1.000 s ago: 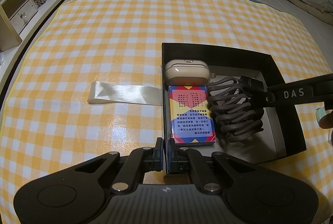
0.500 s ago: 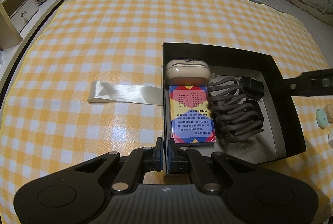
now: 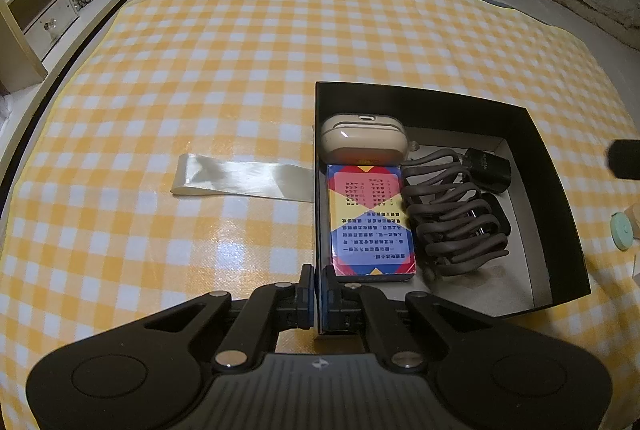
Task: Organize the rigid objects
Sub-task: 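Move the right gripper to the white charger and close on it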
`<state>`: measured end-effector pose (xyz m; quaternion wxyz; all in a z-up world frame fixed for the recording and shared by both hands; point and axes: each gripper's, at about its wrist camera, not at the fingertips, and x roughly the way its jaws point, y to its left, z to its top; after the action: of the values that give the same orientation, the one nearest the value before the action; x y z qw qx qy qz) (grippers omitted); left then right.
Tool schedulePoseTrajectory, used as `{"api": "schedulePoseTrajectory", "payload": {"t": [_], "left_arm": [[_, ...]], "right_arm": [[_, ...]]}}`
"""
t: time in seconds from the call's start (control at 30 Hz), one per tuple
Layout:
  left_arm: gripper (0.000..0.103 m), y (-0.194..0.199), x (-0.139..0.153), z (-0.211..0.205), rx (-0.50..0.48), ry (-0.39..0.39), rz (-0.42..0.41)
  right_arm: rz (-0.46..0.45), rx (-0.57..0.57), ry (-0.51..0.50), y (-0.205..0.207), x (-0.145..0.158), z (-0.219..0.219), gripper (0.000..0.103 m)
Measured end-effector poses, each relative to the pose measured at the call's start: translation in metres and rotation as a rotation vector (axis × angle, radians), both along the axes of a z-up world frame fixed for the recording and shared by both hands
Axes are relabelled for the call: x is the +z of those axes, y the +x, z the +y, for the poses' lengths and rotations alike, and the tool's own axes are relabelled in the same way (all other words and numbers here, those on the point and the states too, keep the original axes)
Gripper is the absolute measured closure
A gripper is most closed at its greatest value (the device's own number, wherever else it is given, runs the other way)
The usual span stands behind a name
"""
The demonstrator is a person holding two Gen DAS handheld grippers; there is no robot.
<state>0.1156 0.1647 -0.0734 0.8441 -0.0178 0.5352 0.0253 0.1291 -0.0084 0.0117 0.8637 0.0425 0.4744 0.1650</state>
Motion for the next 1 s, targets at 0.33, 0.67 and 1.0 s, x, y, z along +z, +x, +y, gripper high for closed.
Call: {"api": "schedulePoseTrajectory", "payload": {"t": [0.33, 0.67, 1.0], "left_arm": [[0.101, 0.001, 0.0, -0.001, -0.004, 0.009, -0.001], [0.101, 0.0, -0.001, -0.001, -0.008, 0.015, -0.001], [0.101, 0.001, -0.002, -0.003, -0.011, 0.02, 0.001]], "right_arm": [[-0.1, -0.039, -0.014, -0.014, 0.009, -0.041, 0.0], [-0.082, -0.215, -0.057, -0.019, -0.006, -0.125, 0.0], [0.07, -0.04, -0.092, -0.02, -0.063, -0.193, 0.0]]}}
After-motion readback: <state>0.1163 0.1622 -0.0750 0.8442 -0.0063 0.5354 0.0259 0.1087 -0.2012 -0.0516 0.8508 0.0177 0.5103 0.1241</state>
